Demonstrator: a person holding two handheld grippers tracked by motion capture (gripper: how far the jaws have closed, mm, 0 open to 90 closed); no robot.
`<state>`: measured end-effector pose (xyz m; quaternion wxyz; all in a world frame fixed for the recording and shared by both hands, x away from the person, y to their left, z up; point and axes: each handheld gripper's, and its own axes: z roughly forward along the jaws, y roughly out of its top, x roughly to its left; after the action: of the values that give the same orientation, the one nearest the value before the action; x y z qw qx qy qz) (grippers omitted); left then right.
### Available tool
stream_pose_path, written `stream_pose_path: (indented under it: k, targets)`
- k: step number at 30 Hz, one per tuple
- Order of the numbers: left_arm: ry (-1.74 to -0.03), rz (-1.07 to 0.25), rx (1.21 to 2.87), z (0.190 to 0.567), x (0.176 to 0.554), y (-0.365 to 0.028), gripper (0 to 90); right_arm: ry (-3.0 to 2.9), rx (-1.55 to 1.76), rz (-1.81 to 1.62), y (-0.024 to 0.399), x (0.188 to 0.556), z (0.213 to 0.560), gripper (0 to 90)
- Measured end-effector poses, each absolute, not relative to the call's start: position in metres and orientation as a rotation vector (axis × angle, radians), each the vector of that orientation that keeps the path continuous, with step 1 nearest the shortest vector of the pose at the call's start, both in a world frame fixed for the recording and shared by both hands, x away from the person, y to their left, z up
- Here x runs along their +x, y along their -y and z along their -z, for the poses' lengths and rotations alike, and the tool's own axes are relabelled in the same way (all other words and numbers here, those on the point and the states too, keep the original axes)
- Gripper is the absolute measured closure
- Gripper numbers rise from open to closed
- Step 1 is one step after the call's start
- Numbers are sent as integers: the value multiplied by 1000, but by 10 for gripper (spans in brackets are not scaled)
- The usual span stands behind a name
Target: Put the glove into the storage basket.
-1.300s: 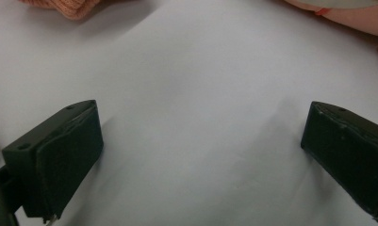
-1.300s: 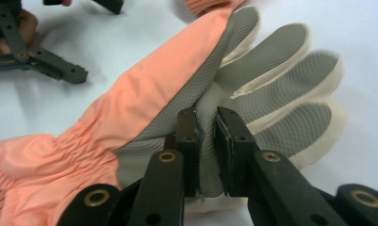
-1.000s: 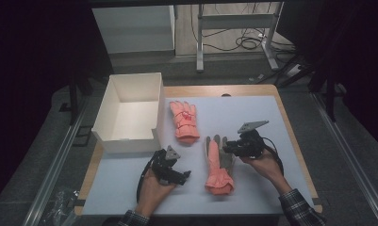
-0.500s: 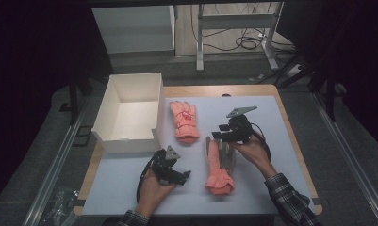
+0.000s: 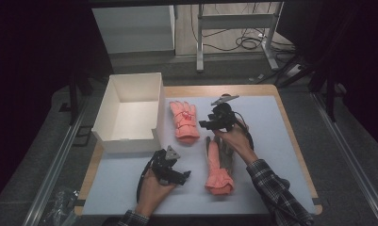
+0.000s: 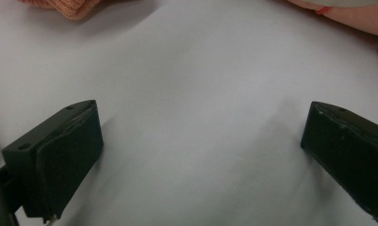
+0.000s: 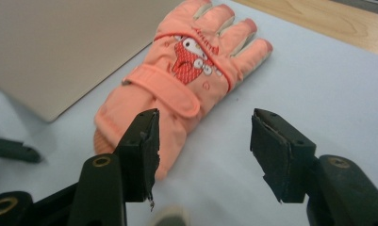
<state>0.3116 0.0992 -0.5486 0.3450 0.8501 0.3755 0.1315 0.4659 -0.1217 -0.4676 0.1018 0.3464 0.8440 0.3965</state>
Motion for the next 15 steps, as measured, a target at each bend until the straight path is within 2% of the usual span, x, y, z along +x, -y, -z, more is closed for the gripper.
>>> stream_pose_path:
  k: [15]
  targets:
    - [-977,-340,2204,549,312,-99,0,-2498,972,-1114,68,505,479,468]
